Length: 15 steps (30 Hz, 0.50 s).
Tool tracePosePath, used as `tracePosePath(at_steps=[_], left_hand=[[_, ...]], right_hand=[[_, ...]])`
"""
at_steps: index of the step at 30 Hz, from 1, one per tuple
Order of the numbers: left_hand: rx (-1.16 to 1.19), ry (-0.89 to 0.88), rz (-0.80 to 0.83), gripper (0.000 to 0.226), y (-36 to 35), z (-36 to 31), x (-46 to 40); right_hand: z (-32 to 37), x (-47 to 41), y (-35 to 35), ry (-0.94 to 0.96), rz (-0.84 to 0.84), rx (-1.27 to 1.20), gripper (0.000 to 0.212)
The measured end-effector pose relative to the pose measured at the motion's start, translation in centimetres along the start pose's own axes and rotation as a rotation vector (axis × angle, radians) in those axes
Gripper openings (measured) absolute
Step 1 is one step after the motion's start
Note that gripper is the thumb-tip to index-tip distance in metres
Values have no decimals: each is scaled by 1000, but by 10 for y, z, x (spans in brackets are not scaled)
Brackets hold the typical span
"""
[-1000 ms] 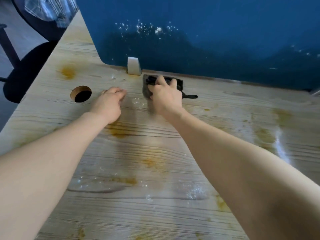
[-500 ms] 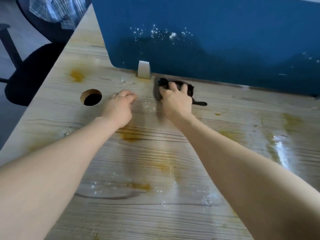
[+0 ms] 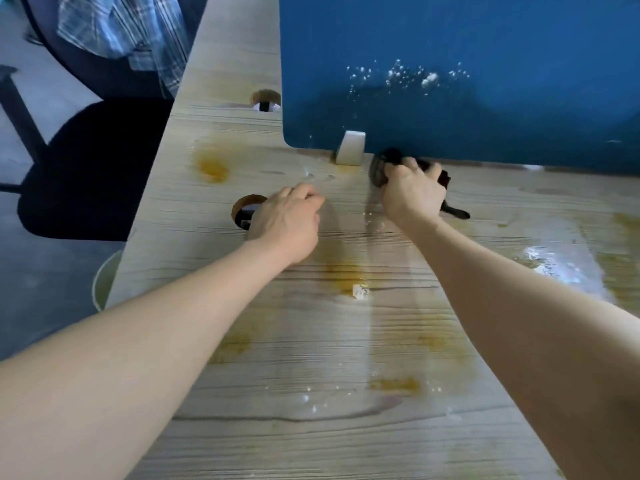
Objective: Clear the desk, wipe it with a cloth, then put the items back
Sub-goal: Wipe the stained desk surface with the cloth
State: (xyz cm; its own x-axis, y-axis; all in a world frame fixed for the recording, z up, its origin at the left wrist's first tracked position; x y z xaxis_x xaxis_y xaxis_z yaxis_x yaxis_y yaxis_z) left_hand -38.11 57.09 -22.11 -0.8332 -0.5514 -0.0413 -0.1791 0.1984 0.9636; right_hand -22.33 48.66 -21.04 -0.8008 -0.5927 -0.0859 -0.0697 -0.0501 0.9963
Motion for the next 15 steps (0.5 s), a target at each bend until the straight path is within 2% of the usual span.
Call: tracePosePath(at_steps=[9,15], left_hand=[[-12,168,-64,44,20,91,34],[-56,157,-23,44,19,103,38]], right_hand=[[49,37,5,102,27,12,34],[97,34,2,350,42,-84,37]])
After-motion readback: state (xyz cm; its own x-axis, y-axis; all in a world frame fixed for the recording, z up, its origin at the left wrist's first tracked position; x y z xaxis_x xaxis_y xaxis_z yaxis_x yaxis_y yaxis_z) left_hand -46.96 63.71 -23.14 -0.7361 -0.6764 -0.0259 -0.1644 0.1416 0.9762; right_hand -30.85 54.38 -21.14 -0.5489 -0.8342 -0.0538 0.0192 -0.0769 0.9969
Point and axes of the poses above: each hand's wrist, its own x-axis away from the middle knuckle, its own y-axis out of the back of the hand, z = x × y, the point moved 7 cm from there along -x, towards the middle knuckle, and after that the axes turned 6 degrees about -z, right-handed, at the moved point
